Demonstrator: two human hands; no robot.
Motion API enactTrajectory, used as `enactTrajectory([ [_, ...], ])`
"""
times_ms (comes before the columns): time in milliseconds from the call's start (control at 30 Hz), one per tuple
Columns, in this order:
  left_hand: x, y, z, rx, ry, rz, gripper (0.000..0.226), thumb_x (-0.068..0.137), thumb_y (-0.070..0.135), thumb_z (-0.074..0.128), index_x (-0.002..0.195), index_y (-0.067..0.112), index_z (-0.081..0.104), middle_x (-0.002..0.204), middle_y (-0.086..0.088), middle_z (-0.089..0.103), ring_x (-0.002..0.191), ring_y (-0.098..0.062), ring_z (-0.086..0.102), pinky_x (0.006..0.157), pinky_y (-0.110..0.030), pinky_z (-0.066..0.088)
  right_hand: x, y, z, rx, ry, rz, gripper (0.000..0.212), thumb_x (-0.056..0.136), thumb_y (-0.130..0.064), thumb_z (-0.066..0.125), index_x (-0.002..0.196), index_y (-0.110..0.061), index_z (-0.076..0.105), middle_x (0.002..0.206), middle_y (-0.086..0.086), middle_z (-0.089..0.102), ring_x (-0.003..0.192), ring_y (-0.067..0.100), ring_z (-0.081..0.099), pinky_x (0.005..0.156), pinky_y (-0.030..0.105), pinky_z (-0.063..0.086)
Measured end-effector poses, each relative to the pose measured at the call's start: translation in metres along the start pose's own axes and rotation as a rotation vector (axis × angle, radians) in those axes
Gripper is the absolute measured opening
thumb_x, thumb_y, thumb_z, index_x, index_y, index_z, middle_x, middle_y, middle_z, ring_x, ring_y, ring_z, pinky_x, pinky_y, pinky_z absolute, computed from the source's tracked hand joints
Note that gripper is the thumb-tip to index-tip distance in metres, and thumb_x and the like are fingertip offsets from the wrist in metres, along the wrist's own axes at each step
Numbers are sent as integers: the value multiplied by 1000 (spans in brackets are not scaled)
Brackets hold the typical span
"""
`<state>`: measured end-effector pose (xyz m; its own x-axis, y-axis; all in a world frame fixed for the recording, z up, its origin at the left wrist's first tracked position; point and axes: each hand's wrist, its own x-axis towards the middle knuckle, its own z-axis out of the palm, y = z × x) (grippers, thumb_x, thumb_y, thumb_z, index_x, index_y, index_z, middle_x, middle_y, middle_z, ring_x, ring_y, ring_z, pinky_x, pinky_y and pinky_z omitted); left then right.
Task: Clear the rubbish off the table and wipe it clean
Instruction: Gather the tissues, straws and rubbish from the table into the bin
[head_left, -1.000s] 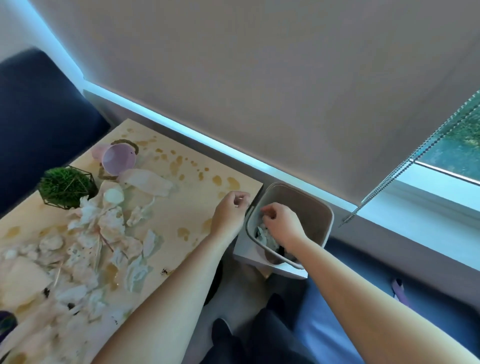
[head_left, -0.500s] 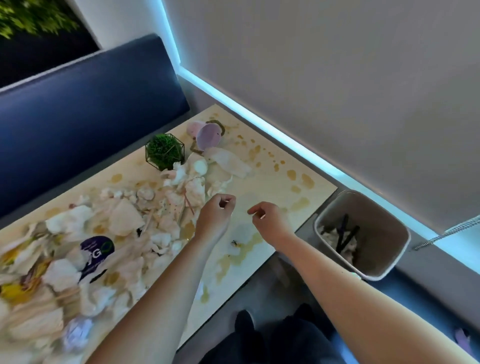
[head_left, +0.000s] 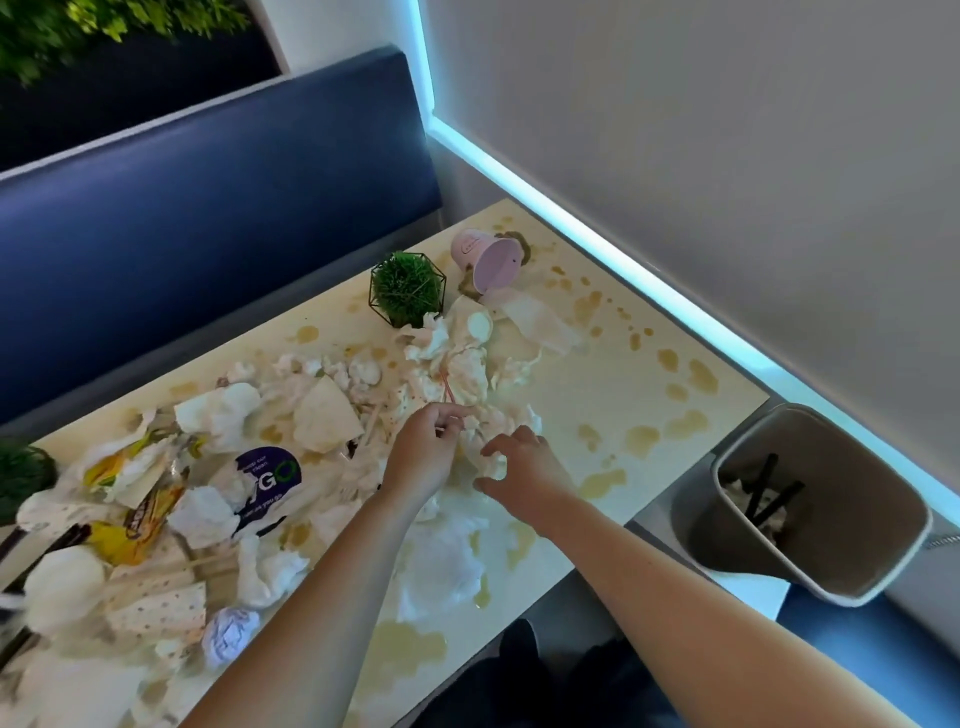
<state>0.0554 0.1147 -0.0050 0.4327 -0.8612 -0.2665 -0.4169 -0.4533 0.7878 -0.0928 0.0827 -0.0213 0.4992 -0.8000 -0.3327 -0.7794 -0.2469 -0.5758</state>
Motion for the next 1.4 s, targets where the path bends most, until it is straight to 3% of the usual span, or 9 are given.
enactTrajectory([
  [167, 9, -7, -4, 102, -41, 82, 24, 98, 12, 49, 105, 32, 62, 110, 7, 58, 95, -5, 57, 72, -16, 41, 4, 9, 12, -84, -6, 17, 32, 89, -33, 67, 119, -25, 61, 122, -1, 50, 118, 19, 45, 88, 31, 46],
  [433, 20, -2, 13, 433, -195, 224, 53, 93, 7, 56, 139, 30, 45, 141, 1, 37, 131, -22, 33, 100, -31, 39, 5, 18, -3, 280, 219, 114, 8, 78, -19, 58, 82, -18, 51, 83, -6, 51, 75, 17, 50, 60, 32, 42],
  [533, 23, 1, 26, 557, -240, 302, 61, 90, 15, 63, 143, 32, 40, 145, 4, 35, 133, -24, 30, 107, -36, 36, 10, 22, -12, 336, 252, 153, 20, 79, -19, 57, 98, -21, 51, 91, -8, 53, 82, 19, 53, 61, 33, 45],
  [667, 31, -1, 43, 689, -253, 317, 54, 91, 27, 63, 141, 31, 44, 142, 3, 39, 131, -27, 33, 108, -37, 33, 24, 33, -20, 92, 109, 163, 62, 89, -21, 54, 148, -26, 33, 133, 3, 51, 121, 24, 47, 97, 38, 45],
  [733, 35, 1, 48, 657, -242, 294, 46, 93, 25, 59, 138, 29, 47, 138, 1, 41, 129, -27, 37, 99, -38, 42, 28, 39, -22, -19, 41, 153, 63, 96, -26, 52, 153, -25, 25, 141, 6, 45, 130, 26, 40, 105, 36, 38],
  [1000, 46, -3, 58, 592, -234, 265, 37, 90, 19, 64, 126, 20, 55, 122, -4, 45, 116, -25, 48, 89, -42, 48, 34, 50, -23, -49, 82, 113, 36, 97, -31, 54, 132, -27, 50, 128, 3, 49, 119, 22, 45, 98, 34, 41],
  [1167, 47, 1, 62, 431, -235, 261, 30, 88, 17, 69, 115, 12, 56, 115, -6, 50, 107, -24, 51, 84, -28, 42, 38, 51, -30, 8, 74, 115, 28, 96, -28, 57, 123, -22, 59, 125, 2, 46, 118, 21, 44, 94, 30, 41],
  [1267, 44, 9, 64, 232, -243, 141, 41, 87, 14, 70, 123, 10, 52, 123, -8, 49, 114, -22, 52, 87, -22, 40, 41, 48, -32, 60, 64, 147, 24, 94, -25, 59, 117, -18, 64, 124, 2, 51, 118, 21, 48, 95, 31, 41],
  [1400, 42, 30, 62, -29, -275, -90, 56, 88, 8, 60, 141, 15, 43, 135, -5, 46, 123, -20, 48, 94, -25, 40, 42, 43, -38, 321, 117, 228, 21, 91, -22, 66, 110, -14, 66, 109, -1, 60, 94, 15, 55, 76, 24, 40],
])
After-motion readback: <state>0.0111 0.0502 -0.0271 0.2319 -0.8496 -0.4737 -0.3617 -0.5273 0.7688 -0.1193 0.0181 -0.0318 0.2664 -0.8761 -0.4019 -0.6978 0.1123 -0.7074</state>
